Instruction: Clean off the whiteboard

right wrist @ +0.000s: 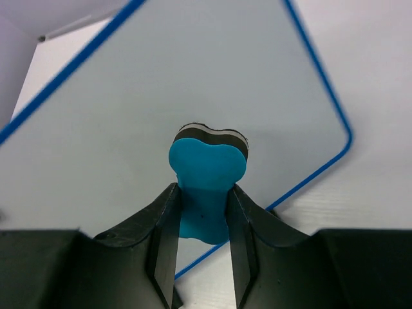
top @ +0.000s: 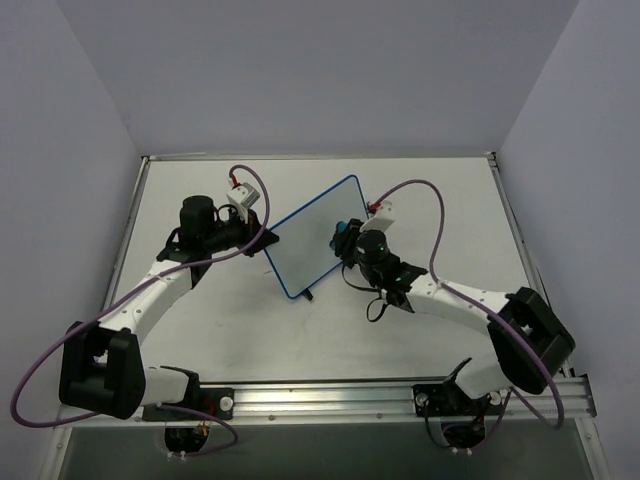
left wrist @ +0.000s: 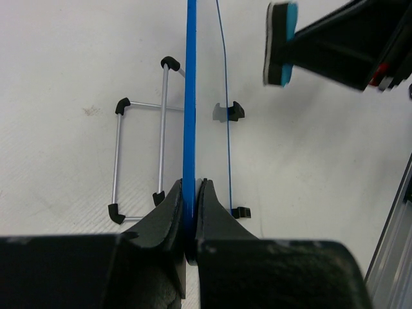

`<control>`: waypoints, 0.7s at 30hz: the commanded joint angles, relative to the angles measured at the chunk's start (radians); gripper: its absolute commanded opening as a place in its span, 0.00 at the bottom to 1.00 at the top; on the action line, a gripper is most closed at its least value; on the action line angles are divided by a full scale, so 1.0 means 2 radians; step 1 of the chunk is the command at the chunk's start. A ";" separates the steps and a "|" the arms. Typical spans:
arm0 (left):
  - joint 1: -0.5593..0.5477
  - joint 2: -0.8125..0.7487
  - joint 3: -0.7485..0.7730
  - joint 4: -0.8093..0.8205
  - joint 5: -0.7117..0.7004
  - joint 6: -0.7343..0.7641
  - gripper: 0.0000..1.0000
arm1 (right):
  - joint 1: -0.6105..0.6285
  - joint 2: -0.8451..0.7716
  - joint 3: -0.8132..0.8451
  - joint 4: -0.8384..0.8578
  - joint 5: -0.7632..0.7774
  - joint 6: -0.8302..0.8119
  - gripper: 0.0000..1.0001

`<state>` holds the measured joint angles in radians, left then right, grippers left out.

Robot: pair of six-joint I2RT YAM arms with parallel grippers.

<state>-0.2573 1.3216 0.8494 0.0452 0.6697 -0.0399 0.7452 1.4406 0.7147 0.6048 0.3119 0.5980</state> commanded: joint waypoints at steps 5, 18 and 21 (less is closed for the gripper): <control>0.004 0.015 -0.029 -0.053 -0.102 0.117 0.02 | -0.196 -0.127 0.032 -0.187 -0.075 -0.057 0.00; 0.002 0.002 -0.030 -0.048 -0.115 0.114 0.02 | -0.431 -0.061 0.049 -0.289 -0.187 -0.084 0.00; 0.001 0.003 -0.030 -0.046 -0.118 0.114 0.02 | -0.434 -0.048 0.043 -0.284 -0.174 -0.085 0.00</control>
<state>-0.2649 1.3010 0.8379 0.0448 0.6533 -0.0399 -0.1116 1.3354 0.8154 0.0589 -0.0181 0.4427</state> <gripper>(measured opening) 0.096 0.278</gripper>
